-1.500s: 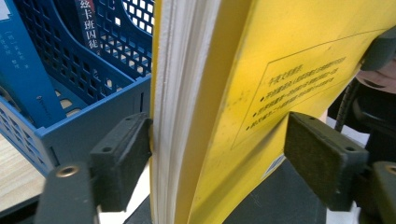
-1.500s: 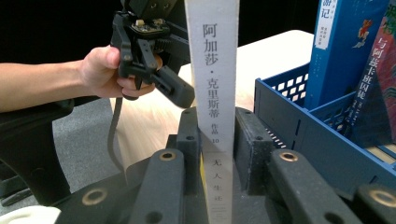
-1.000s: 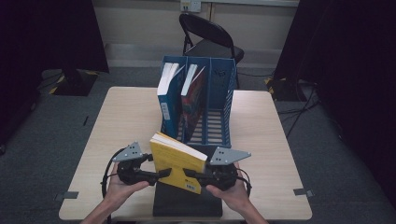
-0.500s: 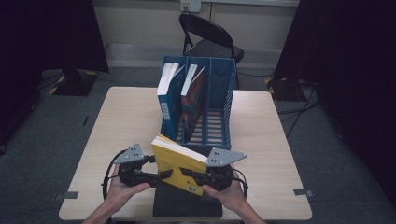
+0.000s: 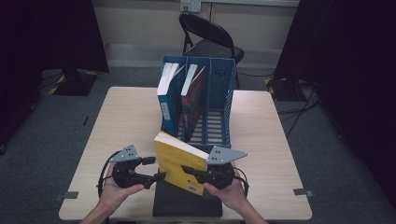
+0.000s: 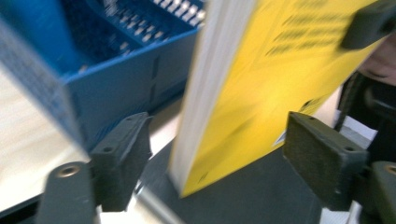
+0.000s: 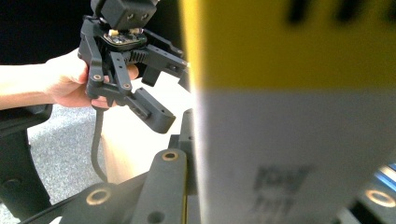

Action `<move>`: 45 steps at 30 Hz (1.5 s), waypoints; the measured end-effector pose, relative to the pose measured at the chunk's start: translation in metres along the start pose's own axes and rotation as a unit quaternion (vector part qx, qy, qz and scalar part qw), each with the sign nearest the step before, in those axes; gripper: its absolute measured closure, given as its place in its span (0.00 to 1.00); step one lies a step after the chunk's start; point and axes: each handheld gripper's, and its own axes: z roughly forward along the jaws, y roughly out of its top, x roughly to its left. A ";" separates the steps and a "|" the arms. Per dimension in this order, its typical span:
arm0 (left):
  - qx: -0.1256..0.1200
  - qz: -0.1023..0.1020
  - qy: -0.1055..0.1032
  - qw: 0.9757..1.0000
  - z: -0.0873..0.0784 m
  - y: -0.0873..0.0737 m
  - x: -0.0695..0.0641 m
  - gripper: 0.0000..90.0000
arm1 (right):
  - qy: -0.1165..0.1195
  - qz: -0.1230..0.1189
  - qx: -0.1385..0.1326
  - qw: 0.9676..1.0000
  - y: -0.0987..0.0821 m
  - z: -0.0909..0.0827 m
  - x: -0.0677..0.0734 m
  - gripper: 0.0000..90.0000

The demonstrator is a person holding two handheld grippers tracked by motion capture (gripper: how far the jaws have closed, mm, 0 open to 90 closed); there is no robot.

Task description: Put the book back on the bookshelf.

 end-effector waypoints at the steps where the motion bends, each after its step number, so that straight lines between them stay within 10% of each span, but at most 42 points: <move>1: 0.002 -0.002 0.007 1.000 -0.001 -0.002 0.002 0.20 | -0.001 0.001 0.000 1.000 0.000 0.000 0.000 0.84; 16: 0.004 -0.047 0.113 0.993 -0.009 -0.020 0.032 0.18 | -0.008 0.016 0.005 1.000 -0.001 -0.015 -0.004 0.85; 23: 0.033 -0.030 0.141 0.989 -0.005 -0.024 0.032 0.18 | -0.023 0.018 0.002 1.000 0.001 -0.025 -0.008 0.85; 40: 0.037 -0.027 0.146 0.988 -0.001 -0.026 0.030 0.19 | -0.062 0.029 -0.029 0.997 0.016 -0.057 -0.022 0.85; 45: 0.038 -0.034 0.175 0.983 -0.002 -0.025 0.030 0.17 | -0.068 0.035 -0.047 0.996 0.023 -0.069 -0.028 0.85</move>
